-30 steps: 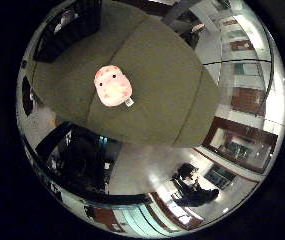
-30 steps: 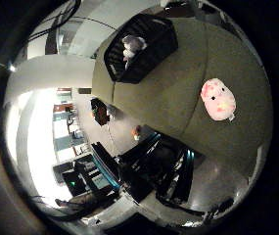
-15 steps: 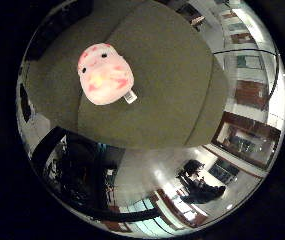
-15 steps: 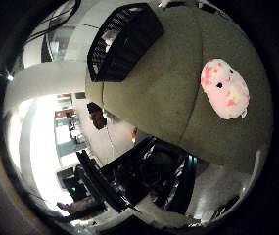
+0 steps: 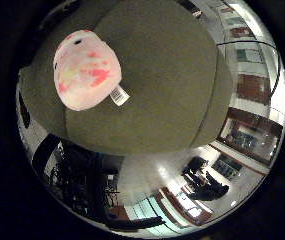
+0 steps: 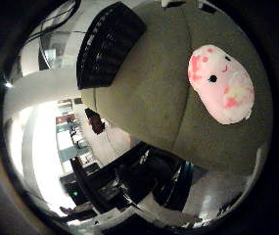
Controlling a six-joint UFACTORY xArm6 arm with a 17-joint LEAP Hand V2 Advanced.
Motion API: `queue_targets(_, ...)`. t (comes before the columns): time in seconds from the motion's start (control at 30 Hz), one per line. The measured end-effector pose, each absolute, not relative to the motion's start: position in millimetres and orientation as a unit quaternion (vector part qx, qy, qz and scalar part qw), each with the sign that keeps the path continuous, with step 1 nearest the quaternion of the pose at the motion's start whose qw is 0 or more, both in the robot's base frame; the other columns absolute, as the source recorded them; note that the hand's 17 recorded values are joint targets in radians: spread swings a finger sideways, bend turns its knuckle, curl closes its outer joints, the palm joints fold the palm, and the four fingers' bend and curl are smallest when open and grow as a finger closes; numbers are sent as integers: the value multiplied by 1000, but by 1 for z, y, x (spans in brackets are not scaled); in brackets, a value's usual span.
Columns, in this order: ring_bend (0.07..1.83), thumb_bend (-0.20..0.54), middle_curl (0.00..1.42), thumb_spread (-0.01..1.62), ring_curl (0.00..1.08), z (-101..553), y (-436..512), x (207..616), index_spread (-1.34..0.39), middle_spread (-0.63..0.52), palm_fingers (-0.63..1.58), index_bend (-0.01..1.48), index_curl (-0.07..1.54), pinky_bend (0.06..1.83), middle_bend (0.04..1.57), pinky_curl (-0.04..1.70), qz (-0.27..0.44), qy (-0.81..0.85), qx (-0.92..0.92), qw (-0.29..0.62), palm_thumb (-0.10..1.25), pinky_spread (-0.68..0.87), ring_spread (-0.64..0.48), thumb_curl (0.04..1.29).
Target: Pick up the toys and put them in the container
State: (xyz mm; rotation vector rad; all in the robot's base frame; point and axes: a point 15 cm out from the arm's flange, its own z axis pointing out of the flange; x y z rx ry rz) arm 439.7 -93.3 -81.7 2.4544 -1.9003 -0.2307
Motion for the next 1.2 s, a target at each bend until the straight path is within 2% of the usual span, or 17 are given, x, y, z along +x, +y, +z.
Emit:
queue_targets(0.57, 343, -27, 331, 984, 271, -138, -106, 462, -303, 85, -3, 156, 254, 517, 201, 179, -68, -622, 780, 14, 372, 255, 173, 281)
queue_targets(1.2, 346, -28, 337, 989, 268, -160, -109, 447, -298, 75, 10, 158, 260, 521, 221, 170, -85, -628, 773, 22, 388, 259, 172, 282)
